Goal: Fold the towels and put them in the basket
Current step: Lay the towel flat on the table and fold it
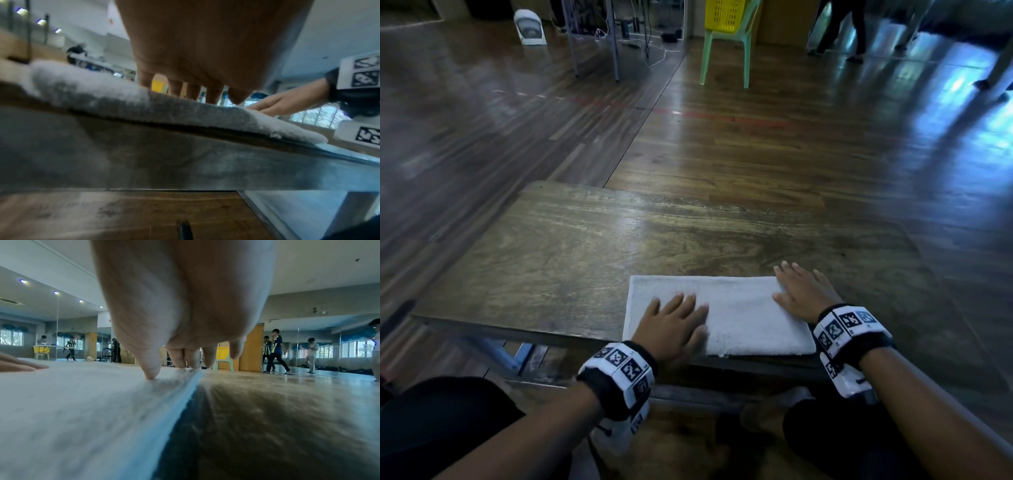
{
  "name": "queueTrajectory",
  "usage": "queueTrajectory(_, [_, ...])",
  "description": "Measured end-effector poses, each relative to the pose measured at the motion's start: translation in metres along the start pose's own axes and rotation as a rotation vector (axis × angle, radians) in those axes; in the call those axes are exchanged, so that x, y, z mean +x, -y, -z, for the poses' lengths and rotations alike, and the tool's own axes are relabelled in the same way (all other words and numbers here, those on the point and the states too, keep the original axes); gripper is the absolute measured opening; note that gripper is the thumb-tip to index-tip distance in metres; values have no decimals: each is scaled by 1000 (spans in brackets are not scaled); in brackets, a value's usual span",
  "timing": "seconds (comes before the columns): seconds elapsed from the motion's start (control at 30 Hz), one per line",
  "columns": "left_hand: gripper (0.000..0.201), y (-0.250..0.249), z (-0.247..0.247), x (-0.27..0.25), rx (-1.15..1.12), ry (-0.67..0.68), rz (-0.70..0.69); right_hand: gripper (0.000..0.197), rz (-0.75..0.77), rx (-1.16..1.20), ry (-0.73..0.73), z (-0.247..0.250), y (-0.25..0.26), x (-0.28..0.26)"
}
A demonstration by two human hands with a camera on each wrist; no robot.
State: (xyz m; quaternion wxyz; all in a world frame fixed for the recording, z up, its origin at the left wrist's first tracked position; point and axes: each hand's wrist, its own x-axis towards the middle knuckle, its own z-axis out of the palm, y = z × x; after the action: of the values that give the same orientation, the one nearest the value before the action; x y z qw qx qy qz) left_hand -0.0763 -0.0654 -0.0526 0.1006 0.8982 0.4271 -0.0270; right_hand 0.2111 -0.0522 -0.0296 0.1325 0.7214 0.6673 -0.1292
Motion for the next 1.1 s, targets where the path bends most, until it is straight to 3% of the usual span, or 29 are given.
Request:
queueTrajectory(0.17, [83, 28, 8, 12, 52, -4, 104, 48, 67, -29, -4, 15, 14, 4])
queueTrajectory(0.3, [52, 52, 14, 18, 127, 16, 302, 36, 119, -62, -40, 19, 26, 7])
queueTrajectory(0.37, [47, 50, 21, 18, 141, 8, 311, 33, 136, -65, -58, 19, 29, 9])
queueTrajectory(0.43, [42, 37, 25, 18, 151, -9, 205, 34, 143, -74, -60, 19, 30, 11])
queueTrajectory(0.6, [39, -7, 8, 9, 82, -109, -222, 35, 126, -62, -34, 22, 27, 15])
queueTrajectory(0.83, [53, -24, -6, 7, 86, -136, -323, 34, 138, 21, -67, 20, 24, 14])
queueTrajectory(1.1, [40, -46, -14, 7, 94, -297, -419, 16, 163, 130, -64, 22, 27, 12])
